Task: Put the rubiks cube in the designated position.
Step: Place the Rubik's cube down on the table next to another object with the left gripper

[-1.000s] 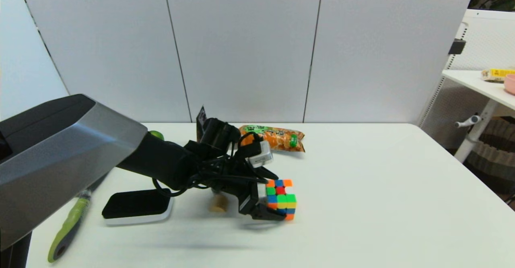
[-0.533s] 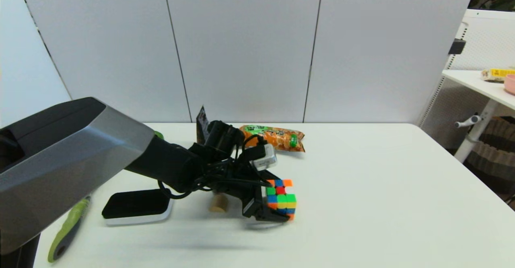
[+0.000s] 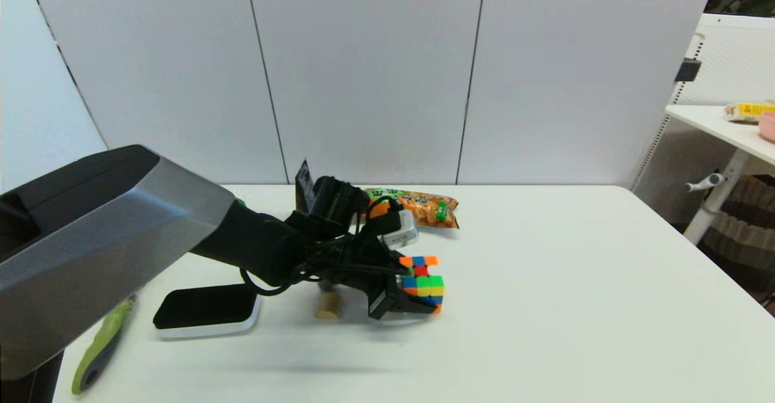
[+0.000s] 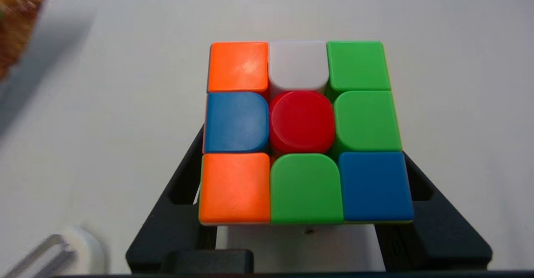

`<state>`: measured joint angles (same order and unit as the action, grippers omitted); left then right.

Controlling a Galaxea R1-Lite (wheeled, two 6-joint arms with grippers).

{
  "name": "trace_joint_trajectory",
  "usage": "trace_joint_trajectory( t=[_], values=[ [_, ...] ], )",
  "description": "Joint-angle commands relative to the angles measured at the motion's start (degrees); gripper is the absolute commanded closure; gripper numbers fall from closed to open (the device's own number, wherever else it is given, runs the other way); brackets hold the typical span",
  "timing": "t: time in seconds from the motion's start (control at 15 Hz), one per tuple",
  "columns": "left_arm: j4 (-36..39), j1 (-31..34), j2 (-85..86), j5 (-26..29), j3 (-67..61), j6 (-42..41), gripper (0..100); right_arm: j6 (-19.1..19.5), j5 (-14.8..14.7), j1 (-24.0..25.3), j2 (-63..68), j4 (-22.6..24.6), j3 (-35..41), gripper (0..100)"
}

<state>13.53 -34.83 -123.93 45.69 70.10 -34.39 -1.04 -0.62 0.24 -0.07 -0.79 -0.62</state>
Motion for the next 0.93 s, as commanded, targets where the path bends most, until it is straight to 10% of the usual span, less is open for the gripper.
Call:
trace_joint_trajectory(
  t=[0.07,0.4,0.93],
  values=[
    [0.09,1.69,6.95,-2.27,0.13,-0.06,100,-0.02,0.01,0.02,0.07,0.00,0.01,0],
    [-0.35,12.06,18.02,-10.62,-0.75,1.43,100,-0.02,0.01,0.02,0.07,0.00,0.01,0],
    [-0.70,48.72,22.94,-12.82,-1.28,1.43,100,-0.02,0.01,0.02,0.07,0.00,0.01,0]
  ],
)
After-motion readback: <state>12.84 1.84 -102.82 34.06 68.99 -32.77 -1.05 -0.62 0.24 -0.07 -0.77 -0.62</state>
